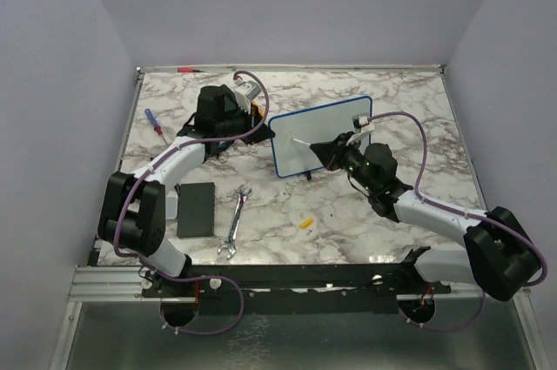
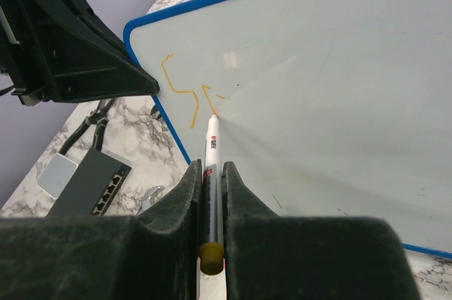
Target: Write a sentence on the whiteboard
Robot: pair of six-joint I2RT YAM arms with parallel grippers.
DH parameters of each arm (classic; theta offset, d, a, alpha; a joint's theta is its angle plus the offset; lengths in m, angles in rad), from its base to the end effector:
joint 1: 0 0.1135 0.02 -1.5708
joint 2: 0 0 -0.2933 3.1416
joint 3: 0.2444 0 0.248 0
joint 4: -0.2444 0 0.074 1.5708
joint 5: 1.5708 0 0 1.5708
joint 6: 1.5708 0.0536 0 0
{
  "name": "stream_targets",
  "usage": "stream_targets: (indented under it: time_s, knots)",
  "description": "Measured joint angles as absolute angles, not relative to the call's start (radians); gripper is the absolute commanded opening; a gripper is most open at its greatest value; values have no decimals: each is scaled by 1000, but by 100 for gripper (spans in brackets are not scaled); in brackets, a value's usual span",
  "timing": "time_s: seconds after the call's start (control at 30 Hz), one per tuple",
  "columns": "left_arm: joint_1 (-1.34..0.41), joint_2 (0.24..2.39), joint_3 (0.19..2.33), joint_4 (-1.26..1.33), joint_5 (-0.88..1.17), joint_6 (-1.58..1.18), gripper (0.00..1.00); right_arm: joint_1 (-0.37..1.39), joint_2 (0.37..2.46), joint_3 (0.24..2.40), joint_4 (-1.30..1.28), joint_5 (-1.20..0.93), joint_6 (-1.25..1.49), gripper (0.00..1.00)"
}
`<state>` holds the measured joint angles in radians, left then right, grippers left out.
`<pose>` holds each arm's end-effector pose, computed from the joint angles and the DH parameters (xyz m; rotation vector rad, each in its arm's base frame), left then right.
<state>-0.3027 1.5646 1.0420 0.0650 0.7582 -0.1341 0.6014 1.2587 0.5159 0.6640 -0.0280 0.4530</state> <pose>0.3307 -0.1419 0.2888 0.6575 1.9367 -1.0397 0.2259 0.1568 0.2640 -0.1493 1.7092 0.8184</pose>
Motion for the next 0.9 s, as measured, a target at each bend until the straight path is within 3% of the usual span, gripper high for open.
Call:
stream_targets:
  time_s: [0.9]
  knots:
    - [-303, 1564, 1042, 65, 759, -134, 0, 601, 1218, 530, 679, 55, 453, 1]
